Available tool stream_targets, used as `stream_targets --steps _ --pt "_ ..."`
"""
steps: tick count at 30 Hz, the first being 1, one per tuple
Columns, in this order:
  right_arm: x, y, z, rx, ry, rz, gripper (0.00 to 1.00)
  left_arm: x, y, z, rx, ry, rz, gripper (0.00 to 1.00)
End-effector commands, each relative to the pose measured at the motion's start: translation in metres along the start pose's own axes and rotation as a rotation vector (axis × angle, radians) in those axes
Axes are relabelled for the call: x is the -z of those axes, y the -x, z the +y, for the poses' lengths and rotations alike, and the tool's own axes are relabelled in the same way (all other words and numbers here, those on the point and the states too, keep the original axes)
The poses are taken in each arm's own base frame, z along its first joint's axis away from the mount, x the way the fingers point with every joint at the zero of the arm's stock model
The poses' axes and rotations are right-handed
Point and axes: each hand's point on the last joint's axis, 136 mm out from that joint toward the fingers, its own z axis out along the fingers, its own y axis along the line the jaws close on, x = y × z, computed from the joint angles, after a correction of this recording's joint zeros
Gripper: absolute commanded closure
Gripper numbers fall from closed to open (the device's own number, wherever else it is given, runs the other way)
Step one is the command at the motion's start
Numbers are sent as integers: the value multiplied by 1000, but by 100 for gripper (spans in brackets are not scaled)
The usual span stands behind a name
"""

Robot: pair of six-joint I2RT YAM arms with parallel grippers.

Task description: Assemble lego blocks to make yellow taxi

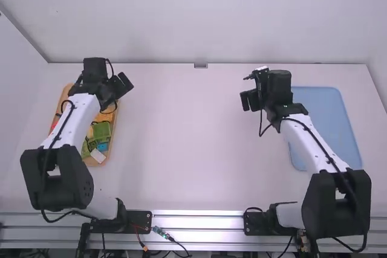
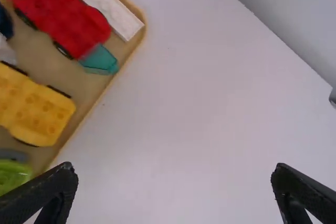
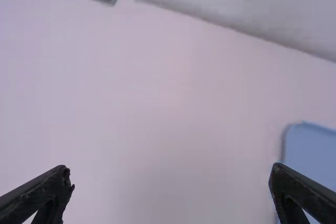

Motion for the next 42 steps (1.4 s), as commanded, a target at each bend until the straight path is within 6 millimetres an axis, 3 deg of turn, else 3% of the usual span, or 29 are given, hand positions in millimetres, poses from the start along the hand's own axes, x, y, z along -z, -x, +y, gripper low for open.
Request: stream_targets --steps 1,10,17,21,24,28,34,42 --pt "-6 1 1 43 0 15 1 -7 -2 -13 23 -51 44 1" --pt "-5 5 0 28 28 -11 1 -17 -7 -8 86 -42 73 1" --pt "-5 6 2 52 40 -16 1 -18 4 55 415 234 82 0" --pt "-5 5 1 58 36 -12 1 -18 9 74 506 320 129 2" --pt "-5 3 -4 48 28 -5 1 -28 17 77 545 330 139 1" --pt "-4 -1 -16 28 9 1 1 -43 9 91 675 414 191 6" --pt "-2 -6 -36 -20 -21 5 1 -72 1 87 701 397 262 5" --pt "0 -6 -37 -40 23 -12 1 -85 -21 105 796 493 274 10"
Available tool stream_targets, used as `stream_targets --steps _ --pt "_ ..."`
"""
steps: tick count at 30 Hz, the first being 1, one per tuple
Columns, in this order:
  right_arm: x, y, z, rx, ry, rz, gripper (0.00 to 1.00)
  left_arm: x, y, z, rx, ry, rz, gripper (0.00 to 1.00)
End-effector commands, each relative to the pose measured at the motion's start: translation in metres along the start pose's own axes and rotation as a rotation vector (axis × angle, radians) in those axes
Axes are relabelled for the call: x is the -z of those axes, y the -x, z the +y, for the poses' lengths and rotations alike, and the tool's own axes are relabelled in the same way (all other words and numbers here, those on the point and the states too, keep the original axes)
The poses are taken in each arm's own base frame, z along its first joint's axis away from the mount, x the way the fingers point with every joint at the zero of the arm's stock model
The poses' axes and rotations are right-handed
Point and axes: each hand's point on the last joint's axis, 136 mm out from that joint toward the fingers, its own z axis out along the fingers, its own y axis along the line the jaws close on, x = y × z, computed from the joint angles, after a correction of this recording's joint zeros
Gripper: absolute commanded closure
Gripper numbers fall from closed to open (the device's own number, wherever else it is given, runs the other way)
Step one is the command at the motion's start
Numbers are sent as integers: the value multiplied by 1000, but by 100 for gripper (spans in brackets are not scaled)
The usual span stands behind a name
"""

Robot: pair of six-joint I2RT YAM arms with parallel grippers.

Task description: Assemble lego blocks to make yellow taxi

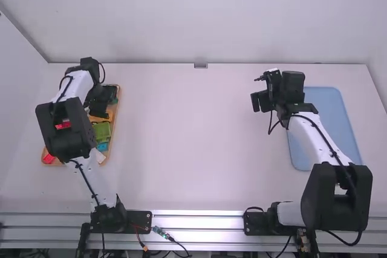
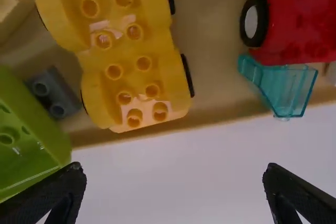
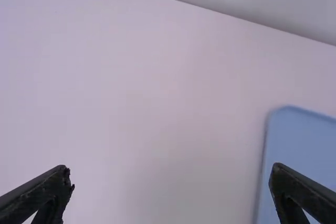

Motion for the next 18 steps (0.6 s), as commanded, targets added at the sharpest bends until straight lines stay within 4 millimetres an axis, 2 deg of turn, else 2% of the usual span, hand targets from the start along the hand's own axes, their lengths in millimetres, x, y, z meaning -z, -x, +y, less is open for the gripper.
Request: stream_targets --steps 1,6,18 --pt "4 11 1 -1 19 -29 1 -7 3 4 57 13 -14 9" --pt "3 12 4 9 26 -30 1 -9 6 3 65 7 -31 13" --pt "3 12 4 8 25 -30 1 -12 16 15 90 57 -103 9"
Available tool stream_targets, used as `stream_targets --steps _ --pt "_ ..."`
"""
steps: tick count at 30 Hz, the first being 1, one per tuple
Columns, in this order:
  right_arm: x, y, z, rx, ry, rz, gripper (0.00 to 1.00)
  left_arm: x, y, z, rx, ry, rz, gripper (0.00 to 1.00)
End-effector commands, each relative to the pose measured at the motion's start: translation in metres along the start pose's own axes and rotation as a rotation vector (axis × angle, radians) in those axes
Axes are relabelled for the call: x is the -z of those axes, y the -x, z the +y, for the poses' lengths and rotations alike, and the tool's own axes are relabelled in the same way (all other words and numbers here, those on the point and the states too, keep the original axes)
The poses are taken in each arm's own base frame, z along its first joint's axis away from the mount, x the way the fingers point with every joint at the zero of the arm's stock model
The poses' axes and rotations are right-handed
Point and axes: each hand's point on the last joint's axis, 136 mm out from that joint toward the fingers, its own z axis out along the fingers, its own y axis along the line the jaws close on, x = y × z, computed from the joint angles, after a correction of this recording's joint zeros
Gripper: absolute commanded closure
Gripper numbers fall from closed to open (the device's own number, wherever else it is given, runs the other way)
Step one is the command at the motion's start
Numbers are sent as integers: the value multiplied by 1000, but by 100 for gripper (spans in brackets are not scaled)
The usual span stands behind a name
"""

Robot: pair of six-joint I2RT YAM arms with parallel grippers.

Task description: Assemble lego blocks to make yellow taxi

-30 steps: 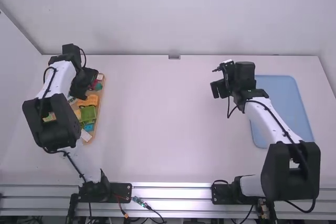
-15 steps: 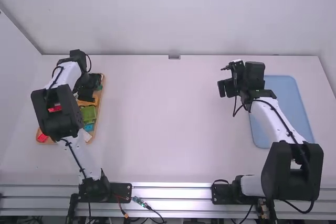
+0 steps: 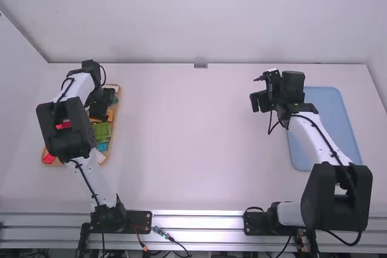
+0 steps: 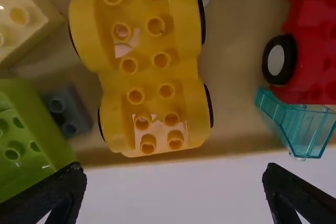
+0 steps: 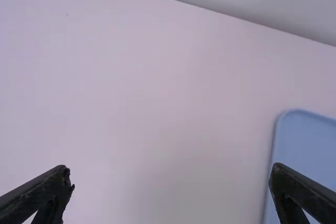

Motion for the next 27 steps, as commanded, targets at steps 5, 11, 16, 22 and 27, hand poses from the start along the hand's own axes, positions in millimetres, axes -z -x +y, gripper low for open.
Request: stream_targets --steps 5,11,16,22,27 --pt "3 10 0 7 2 -22 1 -9 5 4 -12 10 -28 9" --pt "3 10 -1 7 1 -22 1 -19 -1 15 30 35 -11 12" --pt "3 10 -1 6 1 -22 0 -26 -3 15 32 22 -9 16" --pt "3 10 -1 6 1 -21 0 -29 4 17 33 29 -51 12" --pt "3 10 -1 6 1 -22 1 -35 3 18 39 19 -51 16"
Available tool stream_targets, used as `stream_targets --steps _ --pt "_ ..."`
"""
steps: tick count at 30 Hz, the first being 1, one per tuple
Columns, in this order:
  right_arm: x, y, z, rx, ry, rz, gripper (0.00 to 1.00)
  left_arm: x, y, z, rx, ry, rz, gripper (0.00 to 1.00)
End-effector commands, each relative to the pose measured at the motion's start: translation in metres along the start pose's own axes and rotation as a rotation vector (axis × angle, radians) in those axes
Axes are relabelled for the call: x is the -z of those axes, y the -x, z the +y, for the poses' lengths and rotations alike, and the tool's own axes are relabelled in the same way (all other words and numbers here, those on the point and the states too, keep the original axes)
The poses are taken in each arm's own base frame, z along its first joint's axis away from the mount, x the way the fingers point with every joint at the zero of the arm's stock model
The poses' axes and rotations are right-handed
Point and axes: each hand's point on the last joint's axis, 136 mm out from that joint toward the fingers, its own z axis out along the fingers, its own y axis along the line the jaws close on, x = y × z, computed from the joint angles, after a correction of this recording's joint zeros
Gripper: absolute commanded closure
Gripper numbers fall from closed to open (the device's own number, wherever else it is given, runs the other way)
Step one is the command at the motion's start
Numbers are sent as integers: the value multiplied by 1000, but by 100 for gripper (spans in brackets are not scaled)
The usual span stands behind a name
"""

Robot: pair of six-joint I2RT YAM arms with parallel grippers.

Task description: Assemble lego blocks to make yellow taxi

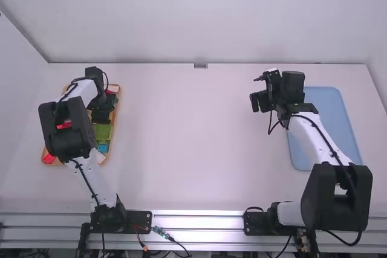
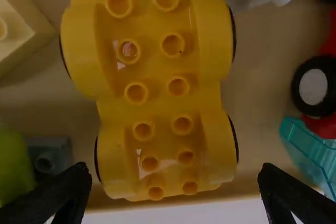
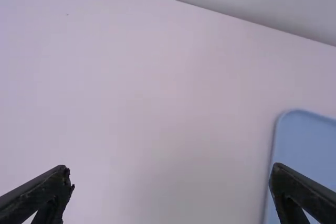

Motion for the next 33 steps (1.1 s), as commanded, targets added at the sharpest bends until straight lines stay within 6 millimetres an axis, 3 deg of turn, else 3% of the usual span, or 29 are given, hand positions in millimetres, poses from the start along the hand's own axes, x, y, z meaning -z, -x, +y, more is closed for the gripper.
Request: stream_targets --steps 1,8,15,21,33 --pt "3 11 -1 5 1 -23 1 -8 0 13 34 40 -5 16" --pt "3 10 -1 5 1 -22 1 -15 2 19 71 44 -4 16" --pt "3 11 -1 5 1 -23 1 -19 19 31 80 56 14 17" --pt "3 11 -1 4 1 -23 1 -23 21 28 58 17 58 22" --pt "3 11 0 5 2 -23 1 -22 12 13 -52 -46 85 20"
